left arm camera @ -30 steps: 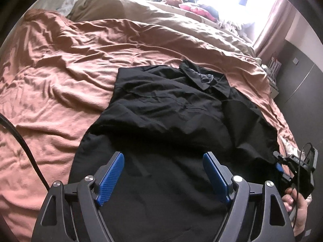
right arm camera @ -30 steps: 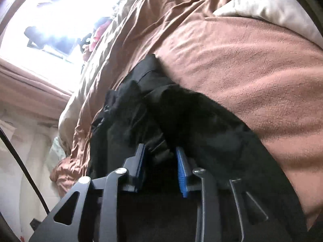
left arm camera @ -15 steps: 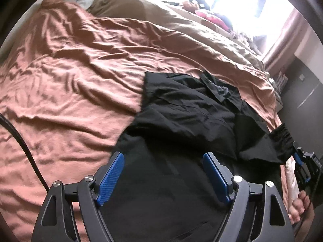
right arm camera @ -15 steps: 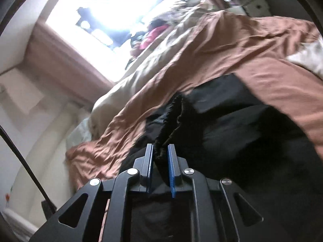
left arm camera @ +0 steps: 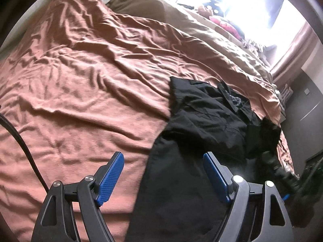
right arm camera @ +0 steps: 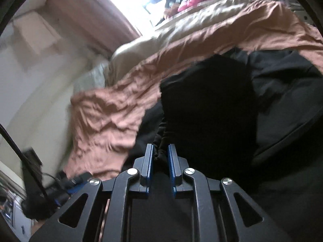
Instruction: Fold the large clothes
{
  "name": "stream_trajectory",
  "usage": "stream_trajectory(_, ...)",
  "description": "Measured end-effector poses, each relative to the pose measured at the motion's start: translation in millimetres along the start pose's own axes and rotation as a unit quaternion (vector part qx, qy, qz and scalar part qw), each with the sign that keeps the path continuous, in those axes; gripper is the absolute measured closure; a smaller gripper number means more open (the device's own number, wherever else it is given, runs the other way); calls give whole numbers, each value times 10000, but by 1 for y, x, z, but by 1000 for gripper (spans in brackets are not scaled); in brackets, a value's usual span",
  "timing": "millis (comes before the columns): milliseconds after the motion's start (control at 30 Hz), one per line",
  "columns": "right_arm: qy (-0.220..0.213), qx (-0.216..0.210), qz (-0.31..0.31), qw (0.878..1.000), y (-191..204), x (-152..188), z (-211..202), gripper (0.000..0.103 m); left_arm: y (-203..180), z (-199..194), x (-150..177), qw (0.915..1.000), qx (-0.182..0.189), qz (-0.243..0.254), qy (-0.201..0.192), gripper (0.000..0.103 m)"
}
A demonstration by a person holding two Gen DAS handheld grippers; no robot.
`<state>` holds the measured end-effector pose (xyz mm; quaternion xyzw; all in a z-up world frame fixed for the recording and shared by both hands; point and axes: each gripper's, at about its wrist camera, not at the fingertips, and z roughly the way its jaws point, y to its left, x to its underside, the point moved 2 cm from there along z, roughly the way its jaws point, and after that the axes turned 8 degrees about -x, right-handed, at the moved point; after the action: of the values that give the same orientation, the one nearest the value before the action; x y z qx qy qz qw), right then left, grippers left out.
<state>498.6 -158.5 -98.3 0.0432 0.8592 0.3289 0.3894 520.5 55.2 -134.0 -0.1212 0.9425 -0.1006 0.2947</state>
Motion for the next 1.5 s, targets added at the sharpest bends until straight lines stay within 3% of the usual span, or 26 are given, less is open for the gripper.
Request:
stream_trajectory(267,733,-144,492,9960,-4,-12,27,90,5,-9,-5,9997,41,-238,-89,21)
stream_trajectory(300,775,-105,603,9951,-8,-14,25,82,4,-10,-6,9997,55,-217,-115,21)
stream_trajectory(400,582,-320,748,9950,-17,-25,5,5,-3,-11,-7,9995,171,-227,-123,21)
stream_trajectory(433,500,-390,771,9950,-18,-28,-4,2,-7,-10,-7,9995,192,-223,-120,21)
stream_trajectory(567,186,-328,890,9953,-35,-43,-38,2,-25,-2,-3,9997,201,-104,-78,21)
stream_trajectory(733,-231,791,904,9925,-77,-59,-89,2,-66,14,8,9989,241,408,56,21)
stream_trajectory(1033,-758,1552,1544,9728,-157,-58,-144,2,-106,55,37,9958,-96,867,274,22)
stream_trajectory(1067,-787,1565,1654,9705,-165,-53,-143,3,-109,58,41,9953,-134,919,278,23)
stream_trajectory(1200,-991,1210,2233,9621,-188,-49,-147,30,-125,76,50,9904,-435,1271,327,34)
stream_trajectory(1267,-1064,931,2481,9584,-200,-47,-142,37,-132,85,55,9856,-725,1497,318,37)
stream_trajectory(1333,-1093,823,2649,9545,-218,-48,-135,46,-139,92,59,9835,-783,1600,318,41)
stream_trajectory(1433,-1266,617,2839,9484,-228,-50,-135,48,-148,100,60,9815,-881,1673,303,48)
stream_trajectory(1500,-1357,603,2852,9469,-234,-52,-136,48,-155,103,60,9800,-862,1762,341,68)
